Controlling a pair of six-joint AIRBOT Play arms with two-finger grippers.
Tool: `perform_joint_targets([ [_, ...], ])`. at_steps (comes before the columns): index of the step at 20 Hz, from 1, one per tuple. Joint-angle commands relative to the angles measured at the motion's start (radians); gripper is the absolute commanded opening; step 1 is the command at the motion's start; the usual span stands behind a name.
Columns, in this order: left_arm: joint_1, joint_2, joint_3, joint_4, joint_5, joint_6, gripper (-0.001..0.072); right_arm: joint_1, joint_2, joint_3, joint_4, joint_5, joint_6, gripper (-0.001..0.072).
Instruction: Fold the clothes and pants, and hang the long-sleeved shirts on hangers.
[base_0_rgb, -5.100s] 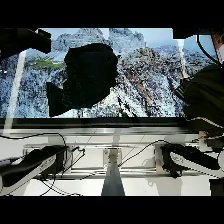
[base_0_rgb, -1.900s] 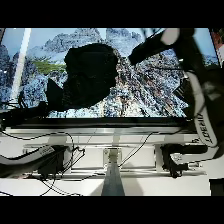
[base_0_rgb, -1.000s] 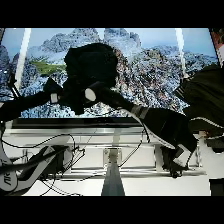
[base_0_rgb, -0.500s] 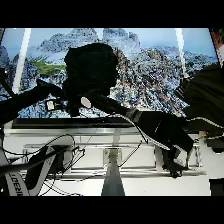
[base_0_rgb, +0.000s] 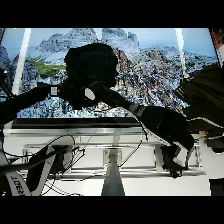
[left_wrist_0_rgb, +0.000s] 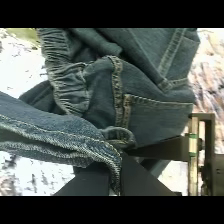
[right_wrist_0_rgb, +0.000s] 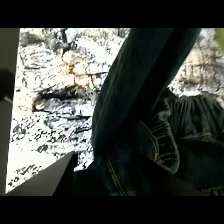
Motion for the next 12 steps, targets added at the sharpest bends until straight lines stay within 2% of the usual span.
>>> perform_joint_targets([
  [1,0.001,0.002,0.001,0.011,0.023,0.0,0.003,-0.006,0.0,0.007,-0.045,0.043,0.076,0.0386],
  [4,0.001,0.002,0.001,0.011,0.023,0.0,0.003,-0.006,0.0,0.007,-0.122,0.04,0.271,0.0387],
  [7,0.001,0.002,0.001,0.011,0.023,0.0,0.003,-0.006,0.0,0.007,-0.13,0.037,0.387,0.0393],
  [8,0.001,0.002,0.001,0.011,0.023,0.0,0.003,-0.006,0.0,0.007,-0.129,0.03,0.426,0.0422],
  [10,0.001,0.002,0.001,0.011,0.023,0.0,0.003,-0.006,0.0,0.007,-0.13,-0.005,0.477,0.0569],
  [12,0.001,0.002,0.001,0.011,0.023,0.0,0.003,-0.006,0.0,0.007,-0.13,-0.018,0.488,0.0595],
])
